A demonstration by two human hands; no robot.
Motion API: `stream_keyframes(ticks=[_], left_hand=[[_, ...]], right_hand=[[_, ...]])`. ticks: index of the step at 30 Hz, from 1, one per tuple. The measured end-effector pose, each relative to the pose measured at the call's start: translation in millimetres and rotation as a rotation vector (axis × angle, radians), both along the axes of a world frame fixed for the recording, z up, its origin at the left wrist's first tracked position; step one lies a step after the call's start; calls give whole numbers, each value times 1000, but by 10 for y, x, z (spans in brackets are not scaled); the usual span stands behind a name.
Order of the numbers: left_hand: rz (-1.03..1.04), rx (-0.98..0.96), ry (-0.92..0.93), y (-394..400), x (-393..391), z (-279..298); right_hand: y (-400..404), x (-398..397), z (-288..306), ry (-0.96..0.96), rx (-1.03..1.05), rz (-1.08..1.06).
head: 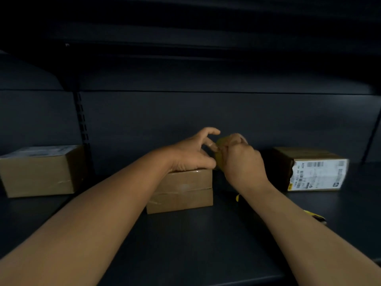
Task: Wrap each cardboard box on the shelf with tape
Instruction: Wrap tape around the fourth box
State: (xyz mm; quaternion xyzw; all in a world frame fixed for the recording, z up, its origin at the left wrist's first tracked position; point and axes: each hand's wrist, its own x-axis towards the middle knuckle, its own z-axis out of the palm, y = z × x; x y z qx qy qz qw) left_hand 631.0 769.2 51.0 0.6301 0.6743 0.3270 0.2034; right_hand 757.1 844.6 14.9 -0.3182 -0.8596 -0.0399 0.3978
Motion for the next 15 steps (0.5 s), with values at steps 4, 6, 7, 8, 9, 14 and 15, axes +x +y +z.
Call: stream_keyframes(ticks=[4, 6, 7, 8, 9, 14, 15], left_hand=[[21, -3, 22, 8, 18, -8], [47, -10, 29, 14, -7, -20], [68, -14, 29, 17, -26, -24], [86, -17, 29, 16, -46, -25], [92, -22, 30, 17, -59, -22], [96, -45, 27, 7, -58, -11], [100, -43, 29, 1, -58, -11]], right_hand=[[0, 5, -12, 7, -5, 26], [17, 30, -2, 68, -39, 46], [30, 58, 9, 125, -60, 49], [43, 91, 25, 181, -84, 49], [61, 121, 32, 225, -116, 48], [196, 188, -22, 237, -335, 0], [221, 190, -38, 226, -361, 0]])
